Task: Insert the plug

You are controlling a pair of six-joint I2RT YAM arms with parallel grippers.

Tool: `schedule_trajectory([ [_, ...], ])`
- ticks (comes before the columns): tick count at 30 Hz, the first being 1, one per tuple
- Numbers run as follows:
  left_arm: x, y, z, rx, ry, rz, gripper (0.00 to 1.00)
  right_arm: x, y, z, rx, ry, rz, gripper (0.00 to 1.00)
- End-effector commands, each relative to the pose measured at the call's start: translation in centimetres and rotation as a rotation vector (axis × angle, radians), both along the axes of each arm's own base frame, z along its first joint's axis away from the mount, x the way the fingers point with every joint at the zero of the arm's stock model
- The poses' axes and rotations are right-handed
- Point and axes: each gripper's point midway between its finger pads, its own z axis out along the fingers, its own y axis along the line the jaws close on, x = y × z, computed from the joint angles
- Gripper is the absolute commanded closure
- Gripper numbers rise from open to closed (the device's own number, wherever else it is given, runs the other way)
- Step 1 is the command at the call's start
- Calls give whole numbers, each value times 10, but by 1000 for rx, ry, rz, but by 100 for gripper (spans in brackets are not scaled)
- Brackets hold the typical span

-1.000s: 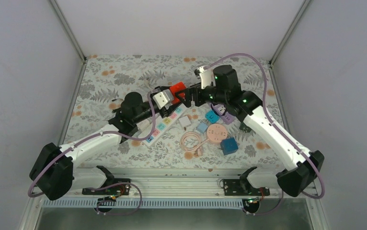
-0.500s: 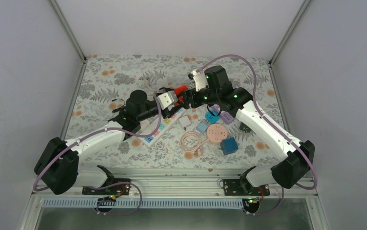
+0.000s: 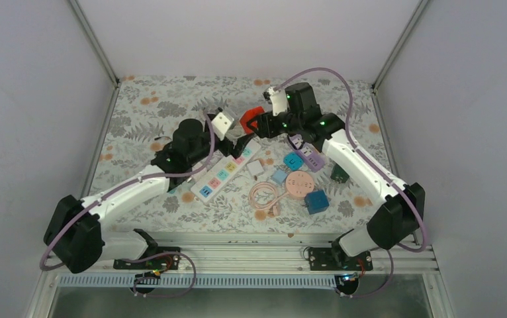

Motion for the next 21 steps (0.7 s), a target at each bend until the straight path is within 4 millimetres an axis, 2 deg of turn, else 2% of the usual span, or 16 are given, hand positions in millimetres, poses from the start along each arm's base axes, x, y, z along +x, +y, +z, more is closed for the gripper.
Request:
schedule_trajectory([
  [1, 9, 42, 8, -111, 138, 259, 0, 35, -2, 12, -14, -166, 36, 56],
  [5, 18, 83, 2, -108, 237, 490, 0, 61, -15, -11, -55, -174, 50, 59],
  [8, 23, 109, 1, -120, 310, 575, 0, 75, -24, -27, -73, -182, 75, 60],
  [10, 23, 122, 3, -149, 344, 573, 0, 84, -24, -53, -111, -163, 100, 61],
  [13, 23, 141, 11, -207, 365, 560, 0, 80, -17, -72, -127, -161, 192, 62],
  [21, 22, 183, 52, -281, 333, 550, 0, 64, -5, -92, -109, -114, 344, 60],
])
